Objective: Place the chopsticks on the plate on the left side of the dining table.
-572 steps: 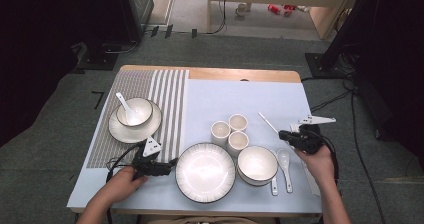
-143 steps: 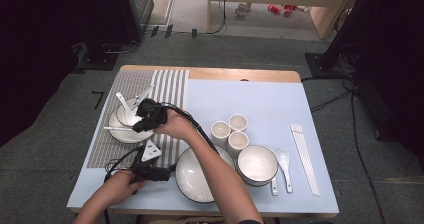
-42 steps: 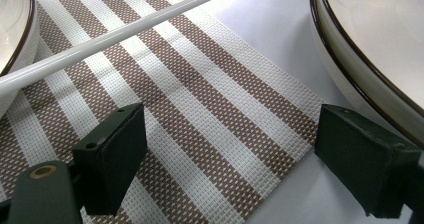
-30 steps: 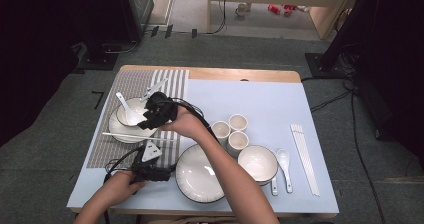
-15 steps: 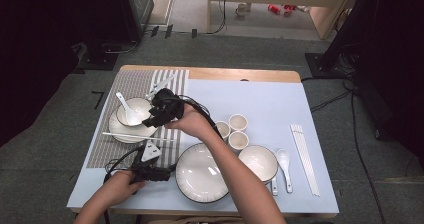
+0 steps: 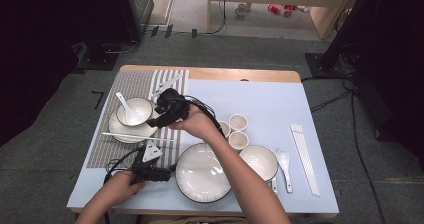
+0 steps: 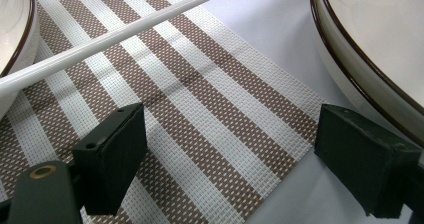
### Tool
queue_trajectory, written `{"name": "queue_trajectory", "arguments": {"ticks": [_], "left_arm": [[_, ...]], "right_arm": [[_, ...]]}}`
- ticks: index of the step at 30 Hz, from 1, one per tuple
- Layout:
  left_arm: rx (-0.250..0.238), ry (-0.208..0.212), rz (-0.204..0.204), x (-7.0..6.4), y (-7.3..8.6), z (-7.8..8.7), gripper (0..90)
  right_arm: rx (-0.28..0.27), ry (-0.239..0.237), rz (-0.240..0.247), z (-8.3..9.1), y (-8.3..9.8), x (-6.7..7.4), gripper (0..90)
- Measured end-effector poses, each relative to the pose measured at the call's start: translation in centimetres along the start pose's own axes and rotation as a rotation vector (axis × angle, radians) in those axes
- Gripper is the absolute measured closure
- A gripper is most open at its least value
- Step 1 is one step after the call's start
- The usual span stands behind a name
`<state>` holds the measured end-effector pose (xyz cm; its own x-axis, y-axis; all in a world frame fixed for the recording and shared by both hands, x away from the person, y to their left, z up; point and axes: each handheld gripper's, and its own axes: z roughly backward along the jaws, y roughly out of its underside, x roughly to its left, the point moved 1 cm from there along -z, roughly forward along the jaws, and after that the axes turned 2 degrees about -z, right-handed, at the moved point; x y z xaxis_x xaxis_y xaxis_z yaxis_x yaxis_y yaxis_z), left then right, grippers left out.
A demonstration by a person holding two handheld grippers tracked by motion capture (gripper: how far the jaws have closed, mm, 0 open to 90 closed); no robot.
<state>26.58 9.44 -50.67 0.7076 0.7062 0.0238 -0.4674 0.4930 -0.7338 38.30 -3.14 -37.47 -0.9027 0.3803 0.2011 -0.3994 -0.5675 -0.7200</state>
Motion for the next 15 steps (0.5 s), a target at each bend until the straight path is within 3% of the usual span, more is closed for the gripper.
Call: {"name": "queue_trajectory", "arguments": {"ticks": [15], "left_arm": [[0.002,0.0,-0.002,0.0,0.0,0.0,13.7]], "right_arm": [[-0.015,-0.002,-0.017,2.0,1.0,0.1,41.0]]}}
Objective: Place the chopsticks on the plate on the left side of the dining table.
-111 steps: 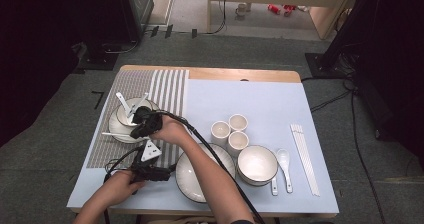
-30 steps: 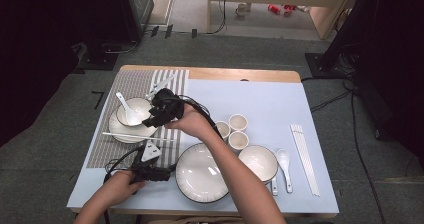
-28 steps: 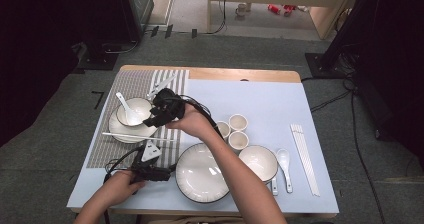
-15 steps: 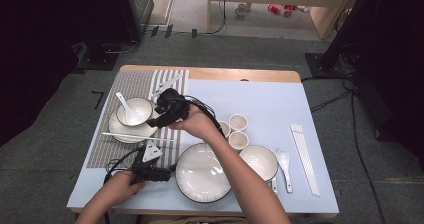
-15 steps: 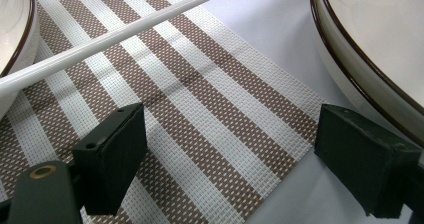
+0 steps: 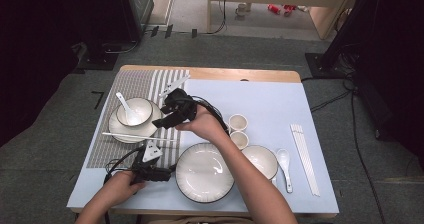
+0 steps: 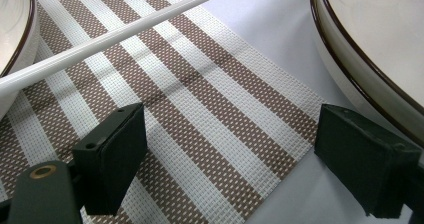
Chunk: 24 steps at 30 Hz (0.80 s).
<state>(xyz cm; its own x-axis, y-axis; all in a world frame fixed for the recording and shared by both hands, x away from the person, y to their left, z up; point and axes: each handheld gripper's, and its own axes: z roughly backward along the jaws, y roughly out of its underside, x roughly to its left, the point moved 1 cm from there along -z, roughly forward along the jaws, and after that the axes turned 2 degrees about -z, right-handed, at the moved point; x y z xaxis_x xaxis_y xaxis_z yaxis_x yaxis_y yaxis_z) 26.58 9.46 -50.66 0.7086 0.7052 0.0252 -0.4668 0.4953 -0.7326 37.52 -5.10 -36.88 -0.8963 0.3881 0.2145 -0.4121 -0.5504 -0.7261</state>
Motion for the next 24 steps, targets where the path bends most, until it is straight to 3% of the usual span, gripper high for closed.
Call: {"name": "queue_trajectory", "arguments": {"ticks": [24], "left_arm": [[0.003,-0.001,-0.002,0.0,0.0,0.0,13.7]], "right_arm": [[-0.012,0.048,-0.014,4.0,1.5,-0.1,41.5]]}}
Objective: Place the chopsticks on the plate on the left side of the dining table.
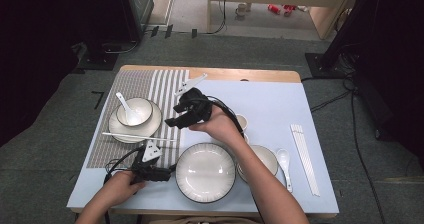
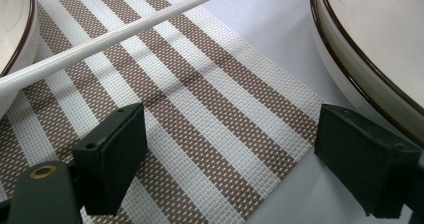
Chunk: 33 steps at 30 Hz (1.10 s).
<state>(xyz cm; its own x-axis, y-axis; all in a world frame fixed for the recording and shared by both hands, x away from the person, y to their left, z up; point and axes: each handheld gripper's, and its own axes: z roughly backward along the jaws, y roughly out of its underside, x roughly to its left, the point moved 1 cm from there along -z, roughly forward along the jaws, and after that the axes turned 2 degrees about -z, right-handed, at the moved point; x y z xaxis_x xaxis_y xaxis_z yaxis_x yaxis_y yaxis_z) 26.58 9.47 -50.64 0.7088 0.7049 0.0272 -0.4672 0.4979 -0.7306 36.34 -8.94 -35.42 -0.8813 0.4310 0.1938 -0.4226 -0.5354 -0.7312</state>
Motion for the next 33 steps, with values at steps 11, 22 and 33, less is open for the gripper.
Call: {"name": "queue_trajectory", "arguments": {"ticks": [11,22,33], "left_arm": [[-0.002,-0.003,-0.003,0.0,0.0,0.0,13.7],[-0.001,-0.001,-0.001,-0.1,0.0,0.0,13.6],[-0.005,-0.003,0.002,-0.1,0.0,-0.1,13.6]], "right_arm": [[-0.013,0.019,-0.013,1.6,1.4,-0.5,42.6],[-0.026,0.047,-0.037,3.3,3.1,-1.5,42.7],[-0.029,0.074,-0.063,4.7,5.0,-2.5,43.8]]}}
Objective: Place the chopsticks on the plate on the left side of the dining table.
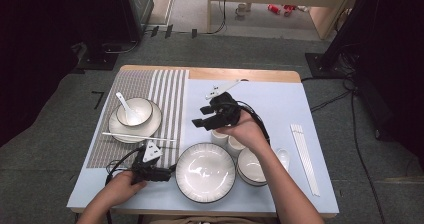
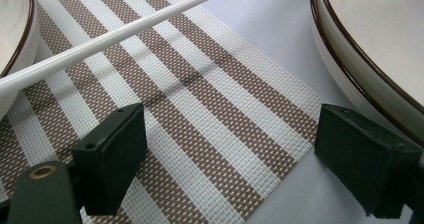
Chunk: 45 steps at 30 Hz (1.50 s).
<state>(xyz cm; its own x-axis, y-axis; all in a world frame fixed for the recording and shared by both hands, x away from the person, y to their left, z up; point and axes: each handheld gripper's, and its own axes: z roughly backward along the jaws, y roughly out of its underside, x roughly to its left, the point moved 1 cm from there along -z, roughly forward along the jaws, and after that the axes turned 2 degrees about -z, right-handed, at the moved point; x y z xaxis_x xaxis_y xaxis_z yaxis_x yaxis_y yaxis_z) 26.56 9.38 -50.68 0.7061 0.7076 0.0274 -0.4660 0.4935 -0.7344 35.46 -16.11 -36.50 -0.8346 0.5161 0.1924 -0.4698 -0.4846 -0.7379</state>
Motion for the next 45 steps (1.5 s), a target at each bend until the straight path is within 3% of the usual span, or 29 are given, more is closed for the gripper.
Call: {"name": "queue_trajectory", "arguments": {"ticks": [23,37,45], "left_arm": [[0.005,0.0,-0.006,0.0,0.0,0.0,13.6],[0.005,0.0,-0.006,0.0,0.0,0.0,13.6],[0.005,0.0,-0.005,0.0,0.0,0.0,13.6]], "right_arm": [[-0.033,0.044,-0.04,2.8,3.5,-2.1,46.4],[-0.036,0.074,-0.058,4.2,5.3,-3.0,43.1],[-0.047,0.093,-0.092,5.6,6.9,-3.7,44.2]]}}
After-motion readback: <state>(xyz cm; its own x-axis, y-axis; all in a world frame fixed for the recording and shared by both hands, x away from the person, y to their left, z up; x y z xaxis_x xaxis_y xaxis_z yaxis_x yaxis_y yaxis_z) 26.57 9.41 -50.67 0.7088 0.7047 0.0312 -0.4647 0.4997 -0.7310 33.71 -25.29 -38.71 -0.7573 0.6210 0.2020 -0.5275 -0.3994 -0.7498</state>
